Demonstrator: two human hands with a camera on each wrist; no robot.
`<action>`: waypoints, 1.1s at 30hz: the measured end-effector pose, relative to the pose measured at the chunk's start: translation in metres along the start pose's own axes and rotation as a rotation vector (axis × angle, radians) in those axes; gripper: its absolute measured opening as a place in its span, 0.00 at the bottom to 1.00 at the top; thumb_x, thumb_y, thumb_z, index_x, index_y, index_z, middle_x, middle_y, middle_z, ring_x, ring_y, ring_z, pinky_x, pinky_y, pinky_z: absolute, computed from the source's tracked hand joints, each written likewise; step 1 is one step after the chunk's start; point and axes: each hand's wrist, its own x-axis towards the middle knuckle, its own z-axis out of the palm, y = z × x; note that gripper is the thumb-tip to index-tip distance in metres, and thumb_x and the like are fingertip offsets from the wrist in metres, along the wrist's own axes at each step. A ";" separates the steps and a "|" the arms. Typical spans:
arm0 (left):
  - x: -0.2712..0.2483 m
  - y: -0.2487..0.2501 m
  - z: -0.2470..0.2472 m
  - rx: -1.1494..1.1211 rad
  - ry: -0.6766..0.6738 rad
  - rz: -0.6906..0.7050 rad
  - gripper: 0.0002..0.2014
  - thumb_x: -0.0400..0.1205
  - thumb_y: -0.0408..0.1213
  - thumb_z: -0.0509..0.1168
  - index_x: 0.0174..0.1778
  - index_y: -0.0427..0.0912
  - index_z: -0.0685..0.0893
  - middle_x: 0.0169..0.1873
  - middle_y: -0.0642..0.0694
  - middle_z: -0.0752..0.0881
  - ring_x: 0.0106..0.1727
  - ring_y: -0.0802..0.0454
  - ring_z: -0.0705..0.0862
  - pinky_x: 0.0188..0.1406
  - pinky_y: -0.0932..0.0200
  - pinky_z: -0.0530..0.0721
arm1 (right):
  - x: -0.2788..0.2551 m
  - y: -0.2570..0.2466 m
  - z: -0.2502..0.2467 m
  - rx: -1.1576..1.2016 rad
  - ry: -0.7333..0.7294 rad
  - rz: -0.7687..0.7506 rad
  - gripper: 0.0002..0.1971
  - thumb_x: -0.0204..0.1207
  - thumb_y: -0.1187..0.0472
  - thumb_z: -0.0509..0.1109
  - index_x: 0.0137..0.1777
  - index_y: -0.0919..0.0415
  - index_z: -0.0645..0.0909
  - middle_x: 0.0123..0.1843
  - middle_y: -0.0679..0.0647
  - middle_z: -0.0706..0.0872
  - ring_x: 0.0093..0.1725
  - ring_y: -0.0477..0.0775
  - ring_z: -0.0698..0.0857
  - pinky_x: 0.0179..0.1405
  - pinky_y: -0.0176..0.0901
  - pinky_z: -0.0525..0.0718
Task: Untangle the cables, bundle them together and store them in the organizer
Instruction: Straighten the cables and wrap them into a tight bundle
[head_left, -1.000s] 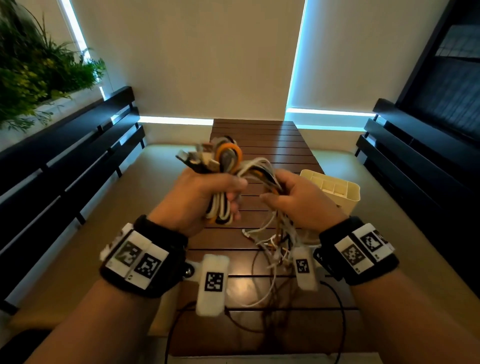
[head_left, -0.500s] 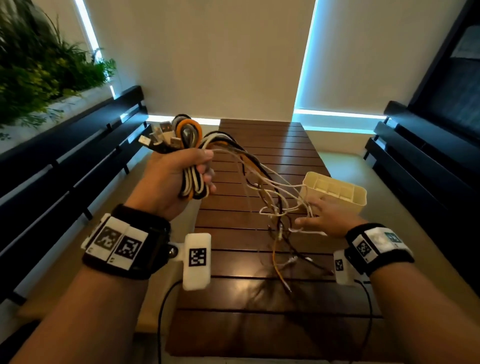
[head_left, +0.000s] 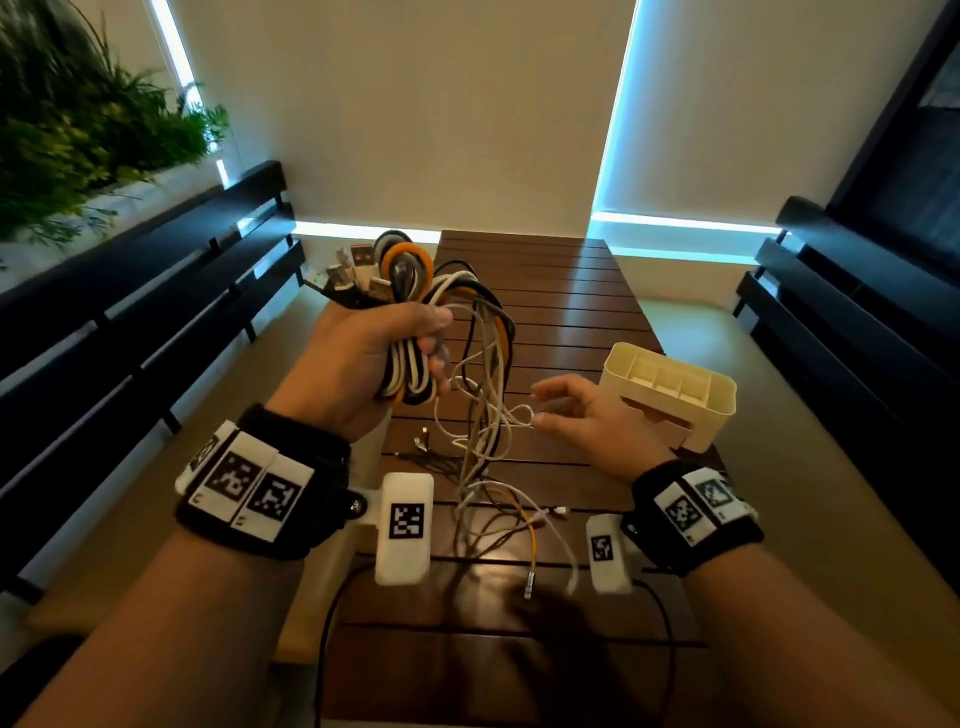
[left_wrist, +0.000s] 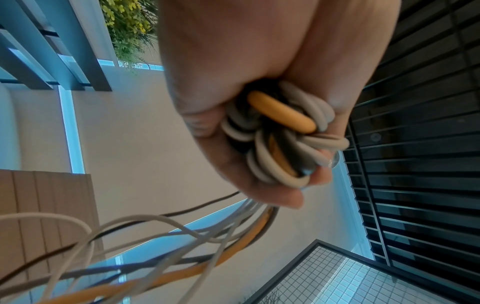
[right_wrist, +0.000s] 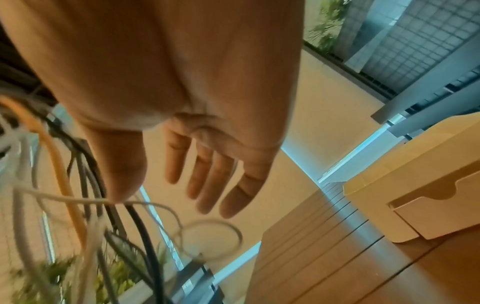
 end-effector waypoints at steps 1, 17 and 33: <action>-0.001 0.002 0.001 0.002 -0.002 0.010 0.04 0.76 0.32 0.66 0.38 0.36 0.77 0.23 0.48 0.74 0.25 0.51 0.78 0.26 0.55 0.82 | 0.001 0.001 0.006 -0.007 -0.028 0.017 0.24 0.77 0.53 0.76 0.72 0.44 0.75 0.64 0.36 0.80 0.60 0.37 0.82 0.57 0.36 0.81; -0.004 0.009 -0.011 0.003 0.099 0.068 0.10 0.78 0.31 0.65 0.30 0.44 0.84 0.23 0.49 0.74 0.24 0.52 0.77 0.26 0.56 0.81 | 0.002 0.009 -0.020 -0.064 -0.399 0.151 0.11 0.79 0.59 0.64 0.55 0.55 0.86 0.51 0.41 0.87 0.50 0.28 0.83 0.51 0.24 0.76; -0.007 0.014 -0.012 0.036 0.157 0.067 0.15 0.81 0.29 0.63 0.30 0.47 0.86 0.24 0.50 0.74 0.26 0.53 0.77 0.28 0.55 0.80 | 0.008 0.088 -0.024 -0.867 0.058 0.167 0.11 0.75 0.63 0.72 0.52 0.46 0.81 0.71 0.51 0.71 0.73 0.59 0.68 0.71 0.61 0.68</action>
